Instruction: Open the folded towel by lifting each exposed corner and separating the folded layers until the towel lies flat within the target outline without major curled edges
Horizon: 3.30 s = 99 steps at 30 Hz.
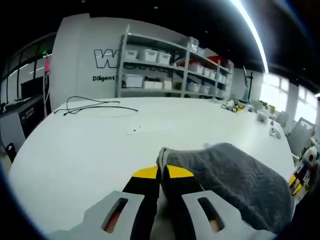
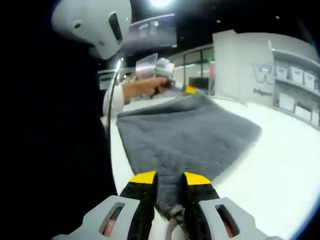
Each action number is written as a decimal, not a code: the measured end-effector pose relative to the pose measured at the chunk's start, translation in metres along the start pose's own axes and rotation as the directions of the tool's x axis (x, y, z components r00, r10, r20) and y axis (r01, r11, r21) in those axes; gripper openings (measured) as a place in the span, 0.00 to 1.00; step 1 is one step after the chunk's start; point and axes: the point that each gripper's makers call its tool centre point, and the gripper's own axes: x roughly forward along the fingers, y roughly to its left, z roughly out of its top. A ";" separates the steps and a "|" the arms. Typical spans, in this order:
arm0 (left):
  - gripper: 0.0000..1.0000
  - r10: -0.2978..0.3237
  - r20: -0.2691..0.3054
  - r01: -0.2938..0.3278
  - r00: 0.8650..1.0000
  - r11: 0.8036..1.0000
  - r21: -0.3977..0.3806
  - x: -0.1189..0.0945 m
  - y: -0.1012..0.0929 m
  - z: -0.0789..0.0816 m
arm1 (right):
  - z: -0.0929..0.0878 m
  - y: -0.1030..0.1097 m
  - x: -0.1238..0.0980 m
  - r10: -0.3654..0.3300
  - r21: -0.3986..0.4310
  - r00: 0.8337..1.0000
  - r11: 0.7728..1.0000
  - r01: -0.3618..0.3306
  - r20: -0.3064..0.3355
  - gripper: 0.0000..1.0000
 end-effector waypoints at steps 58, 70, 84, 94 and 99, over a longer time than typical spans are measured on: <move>0.18 0.033 0.002 -0.033 0.999 0.999 0.035 -0.002 0.041 -0.017 | 0.000 -0.004 0.002 -0.004 0.115 0.996 0.993 0.014 -0.087 0.16; 0.18 -0.026 0.019 0.027 0.999 0.999 -0.040 -0.030 0.021 -0.022 | 0.022 -0.015 0.006 -0.021 0.209 1.000 0.978 0.018 0.014 0.16; 0.16 -0.063 0.021 0.064 0.998 0.995 -0.075 -0.048 0.005 -0.033 | 0.042 -0.045 0.013 -0.101 0.238 0.993 0.968 0.083 0.066 0.16; 0.02 -0.070 0.029 0.073 0.997 0.990 -0.118 -0.068 -0.005 -0.044 | 0.070 -0.086 0.010 -0.314 0.261 0.932 0.929 0.263 0.178 0.00; 0.01 -0.064 0.043 0.069 0.997 0.991 -0.111 -0.082 -0.011 -0.043 | 0.082 -0.104 0.005 -0.363 0.313 0.904 0.906 0.286 0.226 0.00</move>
